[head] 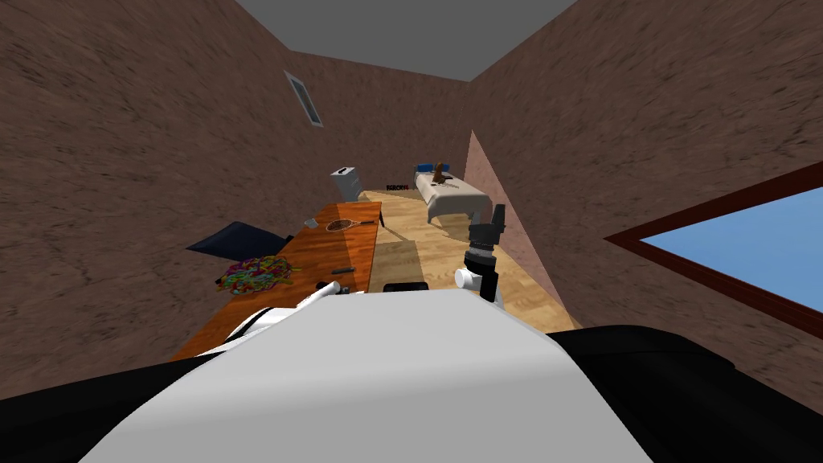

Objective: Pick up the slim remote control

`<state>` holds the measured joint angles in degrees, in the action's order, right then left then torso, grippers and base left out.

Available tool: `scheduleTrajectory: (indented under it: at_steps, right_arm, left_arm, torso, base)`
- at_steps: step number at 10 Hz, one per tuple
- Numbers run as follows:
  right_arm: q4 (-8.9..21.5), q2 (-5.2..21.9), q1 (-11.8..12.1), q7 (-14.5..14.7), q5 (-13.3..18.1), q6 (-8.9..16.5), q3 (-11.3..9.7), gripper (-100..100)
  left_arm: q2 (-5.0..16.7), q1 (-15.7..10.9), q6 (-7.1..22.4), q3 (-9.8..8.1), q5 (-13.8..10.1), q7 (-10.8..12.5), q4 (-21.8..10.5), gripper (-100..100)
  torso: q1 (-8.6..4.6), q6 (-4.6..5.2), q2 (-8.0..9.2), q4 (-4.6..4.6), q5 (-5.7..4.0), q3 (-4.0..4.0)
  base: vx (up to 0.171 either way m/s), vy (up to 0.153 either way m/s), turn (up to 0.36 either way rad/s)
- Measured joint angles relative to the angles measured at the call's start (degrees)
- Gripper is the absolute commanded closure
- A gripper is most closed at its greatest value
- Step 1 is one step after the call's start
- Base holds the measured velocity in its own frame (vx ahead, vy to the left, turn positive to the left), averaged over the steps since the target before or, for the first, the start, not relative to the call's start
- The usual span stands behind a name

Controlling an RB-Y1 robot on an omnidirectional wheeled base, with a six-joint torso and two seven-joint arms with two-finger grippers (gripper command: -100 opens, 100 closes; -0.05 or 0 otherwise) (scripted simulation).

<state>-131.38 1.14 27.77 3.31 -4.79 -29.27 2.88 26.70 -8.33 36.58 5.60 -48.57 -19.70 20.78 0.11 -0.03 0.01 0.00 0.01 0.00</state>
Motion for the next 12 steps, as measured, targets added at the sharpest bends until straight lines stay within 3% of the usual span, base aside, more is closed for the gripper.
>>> scheduleTrajectory:
  at_steps: [2, 3, 4, 5, 6, 7, 11, 12]
  right_arm:
    - [0.0, 0.0, 0.0, 0.0, 0.0, 0.0, 0.0, 0]
    - [0.0, 0.0, 0.0, 0.0, 0.0, 0.0, 0.0, 0]
    - [0.0, 0.0, 0.0, 0.0, 0.0, 0.0, 0.0, 0]
    - [0.0, 0.0, 0.0, 0.0, 0.0, 0.0, 0.0, 0]
    - [0.0, 0.0, 0.0, 0.0, 0.0, 0.0, 0.0, 0]
    - [0.0, 0.0, 0.0, 0.0, 0.0, 0.0, 0.0, 0]
    - [0.0, 0.0, 0.0, 0.0, 0.0, 0.0, 0.0, 0]
    - [0.0, 0.0, 0.0, 0.0, 0.0, 0.0, 0.0, 0]
  left_arm:
    - [-0.99, 0.41, -1.08, -0.25, 1.27, 0.63, 0.09, -100]
    - [-1.36, 2.01, -0.79, 0.02, 2.88, 2.64, 2.78, -100]
    - [-1.97, 1.13, -1.55, -0.35, 2.61, 2.24, 0.75, -100]
    - [-2.93, 2.04, -2.36, -0.47, 3.91, 2.81, 1.46, -100]
    - [-3.95, 1.46, -3.42, -0.81, 4.47, 2.9, -0.04, -100]
    - [-4.05, 1.36, -3.7, -0.86, 4.49, 2.79, -0.3, 100]
    - [-4.03, 1.36, -3.66, -0.81, 4.53, 2.73, -0.26, 100]
    - [-4.03, 1.36, -3.67, -0.82, 4.52, 2.74, -0.26, 0]
  torso:
    - [0.08, -0.01, -0.01, 0.0, 0.02, -0.01]
    - [0.06, -0.01, -0.01, 0.0, 0.01, -0.01]
    - [0.02, 0.0, -0.01, 0.0, 0.01, -0.01]
    - [0.12, -0.01, 0.02, 0.0, 0.02, 0.01]
    - [0.17, 0.0, -0.03, 0.0, 0.03, -0.02]
    - [0.03, 0.0, -0.01, 0.0, 0.01, -0.01]
    - [-0.08, -0.03, 0.03, 0.01, 0.0, 0.02]
    - [-0.08, -0.02, 0.03, 0.01, 0.0, 0.02]
  base:
    - [0.02, 0.05, -0.002]
    - [0.018, 0.037, 0.003]
    - [0.01, 0.071, -0.002]
    - [0.027, 0.084, -0.001]
    - [0.016, 0.034, -0.007]
    - [0.002, 0.007, 0.0]
    - [0.0, 0.0, 0.0]
    - [0.0, 0.0, 0.0]
